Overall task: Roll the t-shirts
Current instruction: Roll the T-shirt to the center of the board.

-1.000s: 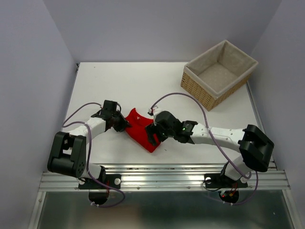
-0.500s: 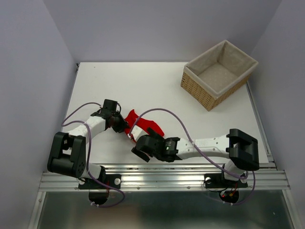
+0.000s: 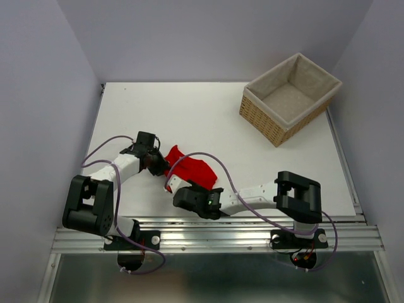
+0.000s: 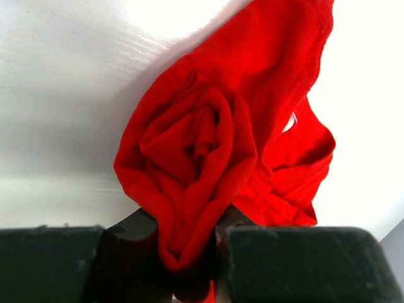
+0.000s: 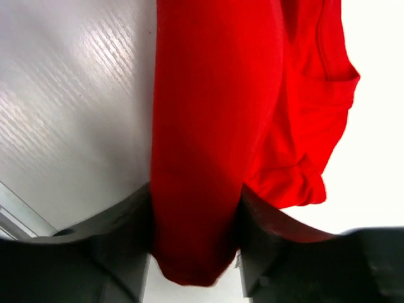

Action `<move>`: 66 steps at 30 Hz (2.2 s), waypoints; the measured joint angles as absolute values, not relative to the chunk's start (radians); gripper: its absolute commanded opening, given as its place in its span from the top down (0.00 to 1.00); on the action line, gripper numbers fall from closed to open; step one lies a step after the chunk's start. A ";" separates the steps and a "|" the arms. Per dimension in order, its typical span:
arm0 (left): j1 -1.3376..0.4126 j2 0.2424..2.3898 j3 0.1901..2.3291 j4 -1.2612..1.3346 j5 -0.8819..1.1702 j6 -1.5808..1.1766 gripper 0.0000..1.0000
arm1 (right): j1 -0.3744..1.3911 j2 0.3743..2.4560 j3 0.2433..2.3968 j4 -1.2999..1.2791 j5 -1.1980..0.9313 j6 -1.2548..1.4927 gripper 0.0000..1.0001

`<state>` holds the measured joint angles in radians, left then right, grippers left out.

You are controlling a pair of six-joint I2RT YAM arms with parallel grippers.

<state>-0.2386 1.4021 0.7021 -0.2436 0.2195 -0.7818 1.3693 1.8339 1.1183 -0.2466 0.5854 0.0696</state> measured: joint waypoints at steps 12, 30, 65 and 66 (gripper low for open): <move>-0.238 1.367 0.707 -0.258 0.203 -0.740 0.24 | 1.327 1.826 1.093 -0.175 0.505 0.113 0.99; -0.220 1.264 0.932 -0.416 0.134 -0.635 0.28 | 1.004 1.779 1.084 -0.146 -0.252 0.334 0.99; -0.230 1.435 0.863 -0.294 0.290 -0.553 1.00 | 0.793 1.912 0.985 0.173 -0.820 0.694 0.99; -0.230 1.444 0.866 -0.291 0.291 -0.553 1.00 | 0.791 1.913 0.982 0.178 -0.820 0.698 0.99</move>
